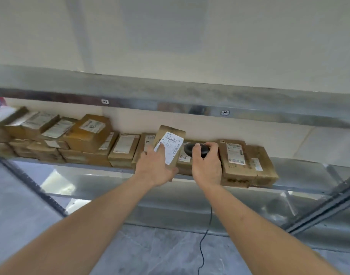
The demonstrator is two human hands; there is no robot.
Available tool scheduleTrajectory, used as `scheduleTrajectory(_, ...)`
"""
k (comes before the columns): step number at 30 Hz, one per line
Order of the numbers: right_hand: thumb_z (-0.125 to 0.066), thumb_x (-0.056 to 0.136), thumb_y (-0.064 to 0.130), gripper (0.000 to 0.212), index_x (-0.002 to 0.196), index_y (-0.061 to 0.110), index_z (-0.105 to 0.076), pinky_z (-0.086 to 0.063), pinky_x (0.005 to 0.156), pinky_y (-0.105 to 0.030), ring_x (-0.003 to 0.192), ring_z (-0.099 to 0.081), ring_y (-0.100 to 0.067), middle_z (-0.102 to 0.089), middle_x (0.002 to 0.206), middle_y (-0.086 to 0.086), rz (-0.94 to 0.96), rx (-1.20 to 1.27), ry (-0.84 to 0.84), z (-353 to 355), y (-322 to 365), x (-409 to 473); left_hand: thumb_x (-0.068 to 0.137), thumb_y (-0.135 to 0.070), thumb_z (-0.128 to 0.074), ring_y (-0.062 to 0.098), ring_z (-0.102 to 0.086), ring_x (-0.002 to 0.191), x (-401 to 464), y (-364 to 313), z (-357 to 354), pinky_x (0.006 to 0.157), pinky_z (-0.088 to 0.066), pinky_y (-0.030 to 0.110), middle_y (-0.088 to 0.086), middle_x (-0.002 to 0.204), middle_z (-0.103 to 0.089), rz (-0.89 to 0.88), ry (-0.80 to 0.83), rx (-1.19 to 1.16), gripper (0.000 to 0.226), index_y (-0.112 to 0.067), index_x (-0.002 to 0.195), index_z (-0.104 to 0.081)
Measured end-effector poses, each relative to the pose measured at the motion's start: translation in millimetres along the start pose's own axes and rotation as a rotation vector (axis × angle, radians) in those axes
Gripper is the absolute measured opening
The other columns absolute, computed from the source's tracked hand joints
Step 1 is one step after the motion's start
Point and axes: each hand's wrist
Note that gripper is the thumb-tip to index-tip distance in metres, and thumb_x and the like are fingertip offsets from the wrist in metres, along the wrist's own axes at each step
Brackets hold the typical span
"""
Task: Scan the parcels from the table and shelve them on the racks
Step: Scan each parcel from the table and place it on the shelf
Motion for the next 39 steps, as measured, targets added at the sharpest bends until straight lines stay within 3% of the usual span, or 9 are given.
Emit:
scheduleTrajectory(5,-0.05,0.102,0.056,0.037,0.124,0.025,-0.051,-0.05,0.089,-0.045,0.099,-0.065,-0.027,-0.068,0.105,0.004,0.029,-0.023,0.093,-54,19,9,0.079,-0.067,-0.07,0.039,-0.047,0.125,23,42,13,0.099,-0.049,0.045,0.013,0.141,-0.037,0.093,-0.033,-0.012,0.096,-0.022,0.154,-0.03)
scheduleTrajectory(10,-0.05,0.104,0.054,0.038,0.129,0.024,-0.05,-0.047,0.087,-0.039,0.097,-0.061,-0.024,-0.065,0.104,0.007,0.011,-0.048,0.128,-111,45,14,0.081,-0.066,-0.07,0.04,-0.047,0.127,56,95,30,0.098,-0.049,0.046,0.015,0.143,-0.037,0.129,-0.035,-0.015,0.092,-0.022,0.152,-0.031)
scheduleTrajectory(14,-0.049,0.102,0.059,0.042,0.13,0.027,-0.048,-0.054,0.093,-0.05,0.103,-0.067,-0.029,-0.07,0.11,0.0,0.01,-0.055,0.117,-160,63,15,0.082,-0.066,-0.069,0.042,-0.046,0.128,88,137,43,0.101,-0.047,0.048,0.016,0.143,-0.036,0.124,-0.03,-0.013,0.09,-0.019,0.15,-0.032)
scheduleTrajectory(21,-0.048,0.104,0.056,0.034,0.125,0.03,-0.045,-0.05,0.085,-0.041,0.1,-0.065,-0.03,-0.065,0.101,0.005,-0.072,-0.093,0.088,-226,91,16,0.083,-0.07,-0.065,0.039,-0.042,0.117,142,202,56,0.093,-0.048,0.045,0.019,0.132,-0.04,0.104,-0.019,0.08,0.086,-0.014,0.142,-0.04)
scheduleTrajectory(31,-0.05,0.105,0.052,0.038,0.133,0.026,-0.048,-0.045,0.091,-0.038,0.113,-0.065,-0.031,-0.067,0.114,0.001,-0.141,-0.111,0.11,-258,98,21,0.085,-0.076,-0.06,0.038,-0.041,0.116,175,229,40,0.089,-0.05,0.042,0.022,0.129,-0.038,0.075,0.033,0.183,0.089,-0.008,0.139,-0.041)
scheduleTrajectory(34,-0.05,0.105,0.051,0.039,0.134,0.026,-0.047,-0.046,0.093,-0.039,0.112,-0.065,-0.03,-0.063,0.108,0.004,-0.146,-0.12,0.126,-260,94,29,0.088,-0.074,-0.057,0.039,-0.042,0.121,180,231,35,0.097,-0.048,0.044,0.022,0.134,-0.039,0.04,0.014,0.262,0.083,-0.007,0.137,-0.049)
scheduleTrajectory(36,-0.05,0.105,0.051,0.037,0.133,0.026,-0.046,-0.047,0.092,-0.039,0.109,-0.065,-0.029,-0.062,0.106,0.005,-0.155,-0.128,0.141,-261,91,35,0.093,-0.066,-0.057,0.044,-0.034,0.137,184,235,30,0.112,-0.041,0.049,0.022,0.147,-0.034,-0.012,0.001,0.296,0.075,-0.008,0.14,-0.052)
scheduleTrajectory(39,-0.05,0.106,0.051,0.029,0.124,0.029,-0.048,-0.045,0.086,-0.036,0.104,-0.065,-0.027,-0.061,0.097,0.009,-0.158,-0.123,0.163,-264,88,44,0.102,-0.045,-0.055,0.04,-0.013,0.157,191,244,22,0.124,-0.03,0.051,0.015,0.167,-0.017,-0.113,0.049,0.226,0.069,-0.015,0.159,-0.03)
Point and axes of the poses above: each hand's wrist, its own x-axis towards the middle knuckle, its own z-axis out of the back of the hand, y = z × x
